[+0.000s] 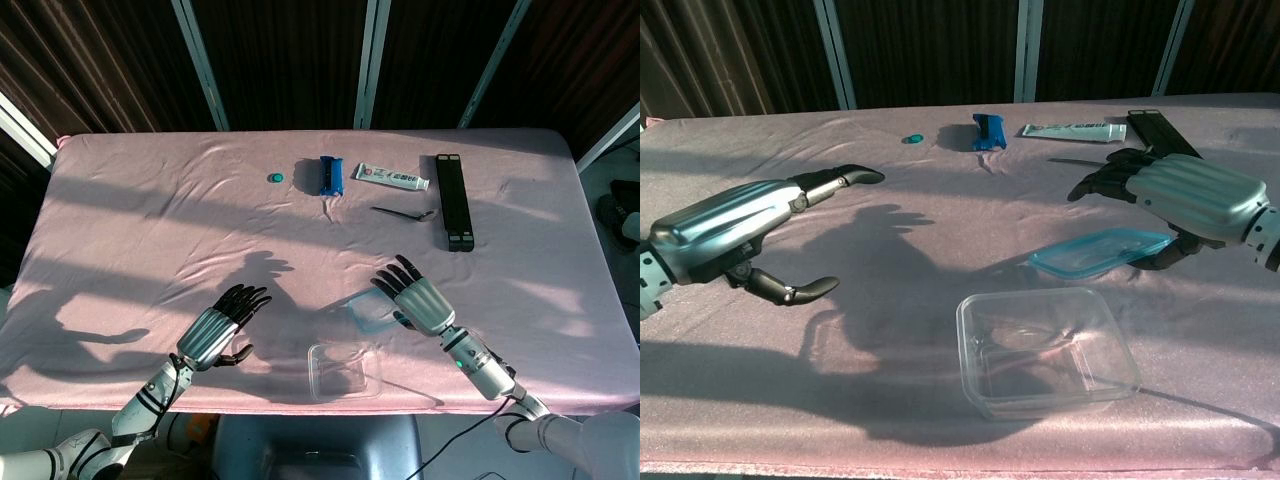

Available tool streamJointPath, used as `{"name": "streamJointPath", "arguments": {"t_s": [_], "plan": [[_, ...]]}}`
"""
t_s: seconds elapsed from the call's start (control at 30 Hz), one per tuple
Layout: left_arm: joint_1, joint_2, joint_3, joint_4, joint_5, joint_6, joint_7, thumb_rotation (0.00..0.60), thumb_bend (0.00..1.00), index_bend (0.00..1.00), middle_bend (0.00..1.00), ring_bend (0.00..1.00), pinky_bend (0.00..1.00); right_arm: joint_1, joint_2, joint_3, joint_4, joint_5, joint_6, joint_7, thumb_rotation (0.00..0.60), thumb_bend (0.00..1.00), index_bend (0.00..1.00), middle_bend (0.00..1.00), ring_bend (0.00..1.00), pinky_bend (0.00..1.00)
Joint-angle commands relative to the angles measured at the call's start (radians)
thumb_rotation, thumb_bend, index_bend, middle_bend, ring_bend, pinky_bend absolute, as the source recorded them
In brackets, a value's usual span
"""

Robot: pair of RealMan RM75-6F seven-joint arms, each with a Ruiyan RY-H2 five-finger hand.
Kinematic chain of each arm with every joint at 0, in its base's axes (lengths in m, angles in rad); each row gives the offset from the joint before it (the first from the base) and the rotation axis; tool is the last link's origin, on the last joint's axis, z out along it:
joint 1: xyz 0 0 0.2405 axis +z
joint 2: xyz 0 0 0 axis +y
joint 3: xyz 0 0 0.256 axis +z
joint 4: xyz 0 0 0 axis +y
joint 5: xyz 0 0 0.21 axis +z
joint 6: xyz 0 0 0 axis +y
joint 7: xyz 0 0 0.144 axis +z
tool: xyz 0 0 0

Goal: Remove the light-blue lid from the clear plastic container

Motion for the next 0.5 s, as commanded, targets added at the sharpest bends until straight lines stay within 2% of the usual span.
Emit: {"name": "streamJointPath", "arguments": {"t_s": [0.03, 0.17, 0.3, 0.4, 0.5], "plan": [[0.02, 0.03, 0.009, -0.001, -0.009, 0.013, -0.011, 0.6, 0.33, 0.0, 0.0, 0.0, 0.01, -0.011, 0.083, -0.026, -0.144, 0.039, -0.077, -0.047, 0.6, 0.11, 0.0, 0.08, 0.01, 0.0], [0.057, 0.094, 0.029, -0.014, -0.011, 0.041, -0.019, 0.6, 0.33, 0.0, 0.0, 0.0, 0.0, -0.029, 0.198, -0.059, -0.325, 0.069, -0.133, -0.056, 0.6, 0.07, 0.0, 0.01, 0.0, 0.0], [0.108, 0.179, 0.055, -0.048, -0.016, 0.085, -0.004, 0.6, 0.33, 0.0, 0.0, 0.0, 0.0, -0.074, 0.302, -0.081, -0.458, 0.08, -0.095, -0.101, 0.6, 0.07, 0.0, 0.0, 0.0, 0.0], [0.182, 0.251, 0.076, -0.083, -0.035, 0.162, 0.02, 0.6, 0.34, 0.0, 0.0, 0.0, 0.0, -0.154, 0.395, -0.092, -0.584, 0.117, 0.0, -0.186, 0.6, 0.07, 0.0, 0.0, 0.0, 0.0], [0.277, 0.303, 0.098, -0.094, -0.056, 0.263, 0.074, 0.6, 0.34, 0.0, 0.0, 0.0, 0.0, -0.277, 0.478, -0.099, -0.714, 0.182, 0.152, -0.311, 0.6, 0.07, 0.0, 0.0, 0.0, 0.0]]}}
